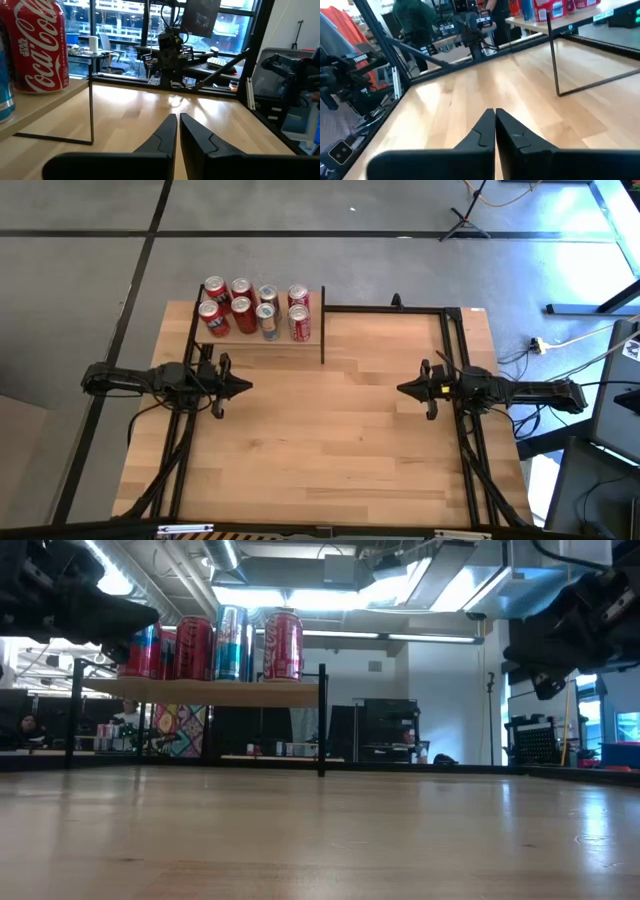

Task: Place canned beverage on shelf
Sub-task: Return to Home Position

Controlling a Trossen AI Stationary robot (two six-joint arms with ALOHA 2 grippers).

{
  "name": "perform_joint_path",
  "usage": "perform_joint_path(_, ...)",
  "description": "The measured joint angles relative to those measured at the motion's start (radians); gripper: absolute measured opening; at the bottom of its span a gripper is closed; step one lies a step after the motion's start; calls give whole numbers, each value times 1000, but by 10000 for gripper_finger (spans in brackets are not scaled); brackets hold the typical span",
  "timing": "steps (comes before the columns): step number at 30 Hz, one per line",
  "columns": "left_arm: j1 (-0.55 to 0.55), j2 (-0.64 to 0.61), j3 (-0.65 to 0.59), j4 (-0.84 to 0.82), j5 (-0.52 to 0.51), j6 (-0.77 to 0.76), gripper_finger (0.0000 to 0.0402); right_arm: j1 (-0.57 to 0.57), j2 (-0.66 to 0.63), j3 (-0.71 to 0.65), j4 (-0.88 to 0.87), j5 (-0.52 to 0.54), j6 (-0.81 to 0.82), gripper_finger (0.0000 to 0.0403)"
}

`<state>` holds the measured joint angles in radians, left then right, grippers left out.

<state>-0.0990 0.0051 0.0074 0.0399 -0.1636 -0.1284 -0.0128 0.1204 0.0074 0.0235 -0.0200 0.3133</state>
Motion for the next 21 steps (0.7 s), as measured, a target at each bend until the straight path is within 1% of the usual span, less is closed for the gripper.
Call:
perform_joint_path(4,0,0,0,-1,0,0,14,0,-1,0,1,9,-37,3)
perform_joint_path(21,0,0,0,-2,0,0,14,-1,3,0,-2,9,-33,3)
